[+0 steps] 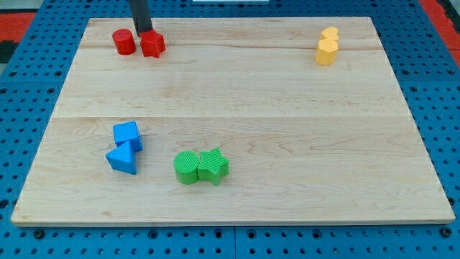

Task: Slide the red star above the green circle

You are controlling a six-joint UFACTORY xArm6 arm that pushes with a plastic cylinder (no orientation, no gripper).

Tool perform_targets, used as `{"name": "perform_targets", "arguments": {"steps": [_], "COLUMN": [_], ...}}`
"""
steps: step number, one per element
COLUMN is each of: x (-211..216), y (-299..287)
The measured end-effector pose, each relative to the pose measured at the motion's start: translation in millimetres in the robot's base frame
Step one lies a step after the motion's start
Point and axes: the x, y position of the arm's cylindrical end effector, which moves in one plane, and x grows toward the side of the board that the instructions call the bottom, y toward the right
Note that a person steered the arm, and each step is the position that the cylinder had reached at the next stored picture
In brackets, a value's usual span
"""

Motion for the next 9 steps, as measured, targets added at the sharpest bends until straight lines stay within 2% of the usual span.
{"name": "perform_targets", "arguments": {"steps": [3, 8, 9], "x": [68, 208, 212], "y": [45, 34, 20]}}
